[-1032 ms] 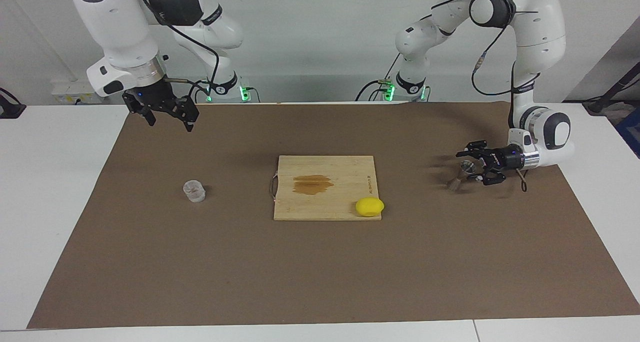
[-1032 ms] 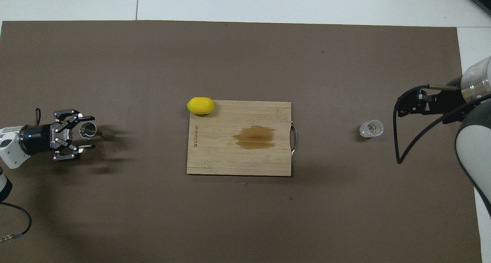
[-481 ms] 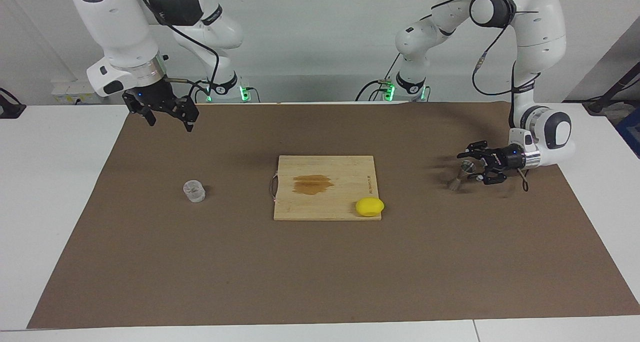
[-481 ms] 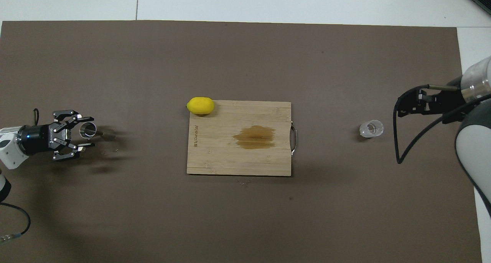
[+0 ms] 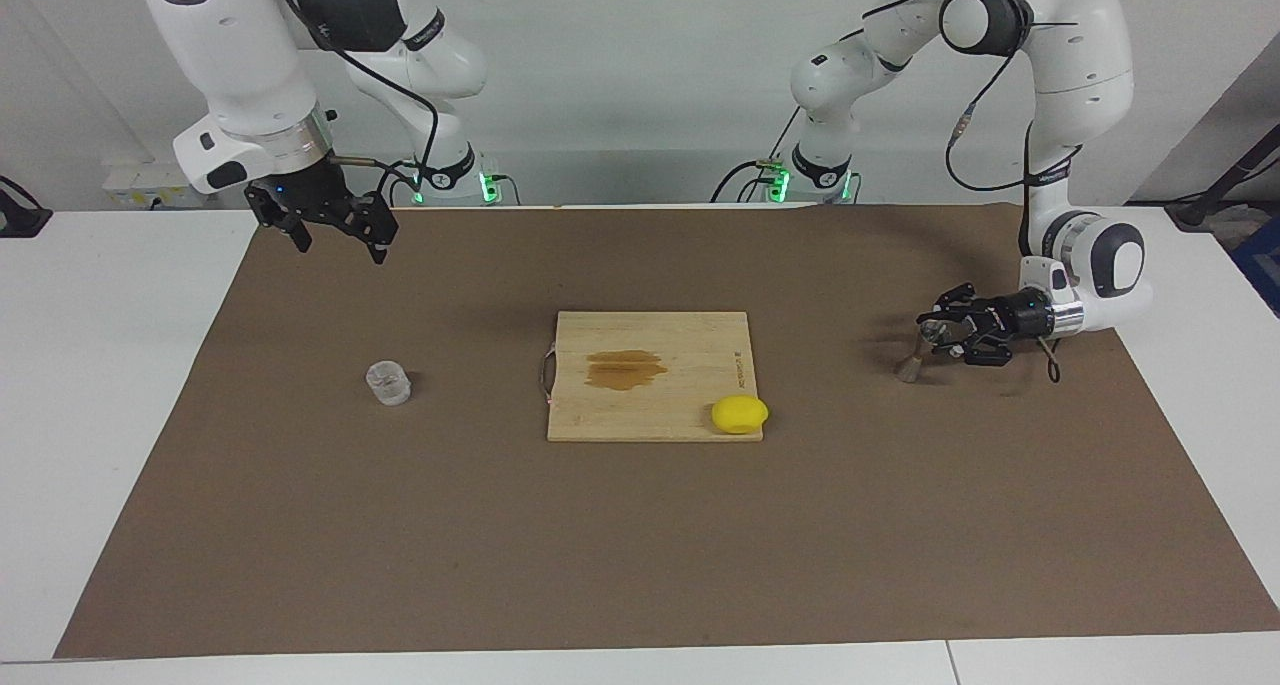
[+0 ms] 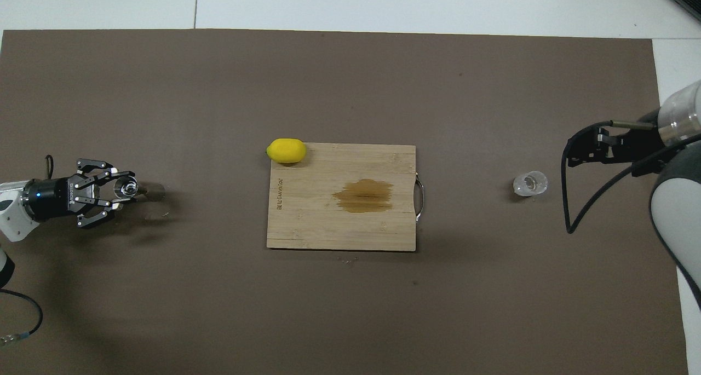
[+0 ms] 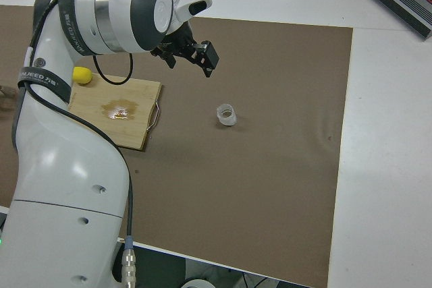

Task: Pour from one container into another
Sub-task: 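Reach the left gripper to the small metal cup and grasp it, then carry the metal cup with the left gripper onto the cutting board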

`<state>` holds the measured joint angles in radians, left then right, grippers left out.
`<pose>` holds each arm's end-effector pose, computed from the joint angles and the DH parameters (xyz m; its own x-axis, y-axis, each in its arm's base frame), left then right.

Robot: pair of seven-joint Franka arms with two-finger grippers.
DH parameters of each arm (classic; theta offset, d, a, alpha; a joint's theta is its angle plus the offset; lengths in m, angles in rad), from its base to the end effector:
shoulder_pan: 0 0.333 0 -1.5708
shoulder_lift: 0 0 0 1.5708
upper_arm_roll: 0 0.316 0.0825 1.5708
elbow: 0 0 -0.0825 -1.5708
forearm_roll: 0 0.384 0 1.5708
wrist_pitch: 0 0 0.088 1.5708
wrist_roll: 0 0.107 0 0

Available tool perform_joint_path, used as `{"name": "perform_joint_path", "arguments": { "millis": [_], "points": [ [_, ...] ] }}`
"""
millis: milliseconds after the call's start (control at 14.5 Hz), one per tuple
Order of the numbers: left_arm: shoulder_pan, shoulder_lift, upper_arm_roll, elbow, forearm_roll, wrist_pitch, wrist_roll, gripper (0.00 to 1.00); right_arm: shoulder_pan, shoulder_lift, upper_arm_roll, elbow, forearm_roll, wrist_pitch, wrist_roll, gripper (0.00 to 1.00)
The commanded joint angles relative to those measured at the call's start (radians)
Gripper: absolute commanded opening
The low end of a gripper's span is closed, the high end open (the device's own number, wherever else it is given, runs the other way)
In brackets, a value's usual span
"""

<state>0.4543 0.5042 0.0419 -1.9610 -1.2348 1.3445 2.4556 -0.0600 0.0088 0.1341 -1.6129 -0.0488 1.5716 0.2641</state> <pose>0.5274 0.1512 0.2461 0.0647 -0.0393 0.9971 -0.9940 -0.0913 0.0609 0.5544 0.0356 0.6000 0.9814 -0.1885 -0.0359 -0.1862 -0.9807 0.0589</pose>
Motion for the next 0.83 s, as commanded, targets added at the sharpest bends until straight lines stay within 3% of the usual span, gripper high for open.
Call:
{"name": "perform_joint_path", "arguments": {
  "millis": [0,344,756],
  "points": [
    [-0.003,-0.013,0.004,-0.013,-0.012,0.013,0.019,0.42,-0.014,-0.02,0.004,-0.021,0.021,0.001,-0.022,1.0],
    [-0.037,-0.038,-0.008,-0.01,-0.028,0.007,-0.038,0.39,-0.014,-0.02,0.004,-0.021,0.021,0.001,-0.022,1.0],
    [-0.242,-0.11,-0.008,-0.025,-0.119,0.005,-0.108,0.36,-0.014,-0.02,0.004,-0.021,0.021,0.001,-0.022,1.0]
  ]
}}
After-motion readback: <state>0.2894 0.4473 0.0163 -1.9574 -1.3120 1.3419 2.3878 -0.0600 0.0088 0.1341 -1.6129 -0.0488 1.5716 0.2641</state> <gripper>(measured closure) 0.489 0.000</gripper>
